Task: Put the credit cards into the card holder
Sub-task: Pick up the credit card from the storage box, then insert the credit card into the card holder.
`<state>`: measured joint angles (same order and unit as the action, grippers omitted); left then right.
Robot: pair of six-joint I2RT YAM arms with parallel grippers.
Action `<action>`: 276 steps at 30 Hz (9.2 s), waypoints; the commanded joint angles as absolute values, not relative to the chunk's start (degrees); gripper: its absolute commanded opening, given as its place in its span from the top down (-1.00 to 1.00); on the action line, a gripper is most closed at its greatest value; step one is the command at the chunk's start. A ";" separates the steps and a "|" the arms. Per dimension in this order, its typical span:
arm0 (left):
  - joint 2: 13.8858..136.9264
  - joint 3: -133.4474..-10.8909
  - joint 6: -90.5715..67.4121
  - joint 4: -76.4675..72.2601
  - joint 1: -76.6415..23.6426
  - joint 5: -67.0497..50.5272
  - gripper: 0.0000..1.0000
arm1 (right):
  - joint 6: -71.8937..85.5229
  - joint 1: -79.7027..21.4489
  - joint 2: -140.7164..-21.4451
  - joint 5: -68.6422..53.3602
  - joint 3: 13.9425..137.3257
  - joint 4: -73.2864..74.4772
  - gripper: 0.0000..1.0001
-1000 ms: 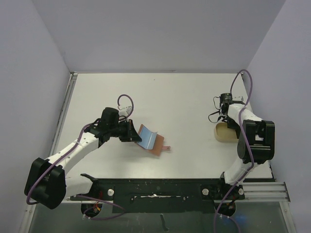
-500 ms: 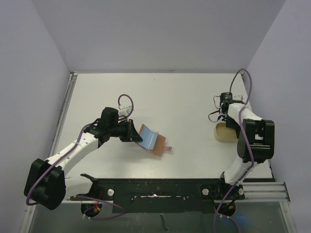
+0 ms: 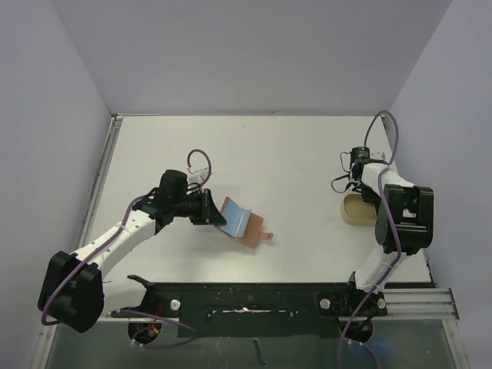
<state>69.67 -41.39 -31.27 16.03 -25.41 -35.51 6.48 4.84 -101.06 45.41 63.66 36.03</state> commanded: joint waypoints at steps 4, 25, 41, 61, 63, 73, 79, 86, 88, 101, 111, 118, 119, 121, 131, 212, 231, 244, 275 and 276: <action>69.33 -41.93 -31.38 12.22 -25.14 -38.65 1.00 | 5.25 5.06 -100.35 48.47 66.42 34.20 0.48; 69.96 -41.84 -31.38 12.39 -24.78 -38.61 1.00 | 7.88 -5.30 -96.51 41.58 70.69 43.79 1.00; 73.17 -39.42 -40.58 2.96 -24.79 -37.26 1.00 | 20.48 -23.48 -86.21 33.41 79.42 51.74 1.00; 86.41 -35.45 -56.39 -19.78 -32.43 -29.35 1.00 | 41.72 -39.65 -64.22 11.31 57.09 20.97 1.00; 87.41 -35.43 -57.60 -21.59 -33.75 -28.22 1.00 | 44.39 -39.93 -62.84 9.73 54.54 18.02 1.00; 89.71 -33.17 -60.03 -25.02 -36.61 -24.47 1.00 | 47.66 -40.49 -65.65 8.52 52.30 16.19 1.00; 89.97 -32.87 -60.28 -24.94 -36.99 -23.86 1.00 | 48.96 -40.69 -66.75 8.15 50.82 14.76 1.00; 90.36 -31.97 -61.16 -26.63 -37.97 -22.77 1.00 | 50.71 -40.71 -68.74 7.50 49.32 13.24 1.00; 90.55 -32.07 -61.13 -26.64 -37.99 -22.76 1.00 | 51.44 -41.01 -68.94 7.08 48.23 11.86 1.00; 90.68 -32.65 -61.26 -26.31 -38.04 -22.81 1.00 | 52.97 -41.75 -74.25 7.93 42.01 10.67 1.00; 88.95 -30.42 -62.28 -26.60 -37.99 -20.88 1.00 | 52.16 -41.76 -72.50 9.89 39.39 13.35 1.00; 89.57 -30.03 -62.17 -26.29 -38.03 -21.53 0.97 | 50.32 -41.58 -71.83 9.42 36.68 11.01 1.00; 89.50 -29.86 -62.22 -26.43 -38.02 -21.61 0.94 | 50.15 -41.56 -72.07 9.40 36.65 10.99 1.00; 89.25 -29.80 -61.95 -26.26 -38.01 -21.54 0.84 | 49.74 -41.57 -72.68 9.47 36.65 10.99 1.00; 88.48 -31.29 -58.45 -21.64 -37.97 -21.05 0.53 | 47.34 -41.27 -73.37 9.82 35.44 9.46 1.00; 85.31 -27.49 -54.14 -16.72 -39.46 -9.83 1.00 | 53.88 -34.55 -77.27 -5.43 28.83 -9.18 1.00; 84.70 -27.06 -53.13 -16.54 -39.64 -9.06 1.00 | 49.41 -32.77 -73.13 -10.55 27.31 -10.98 1.00; 84.00 -26.37 -53.09 -16.41 -39.67 -8.67 1.00 | 50.18 -31.73 -78.47 -15.10 26.84 -16.94 1.00; 84.74 -26.46 -55.32 -17.85 -39.73 -11.44 1.00 | 52.67 -30.39 -85.03 -13.53 25.93 -22.15 1.00; 84.65 -26.50 -55.42 -17.84 -39.74 -11.43 1.00 | 52.89 -30.61 -85.18 -13.49 26.05 -22.24 1.00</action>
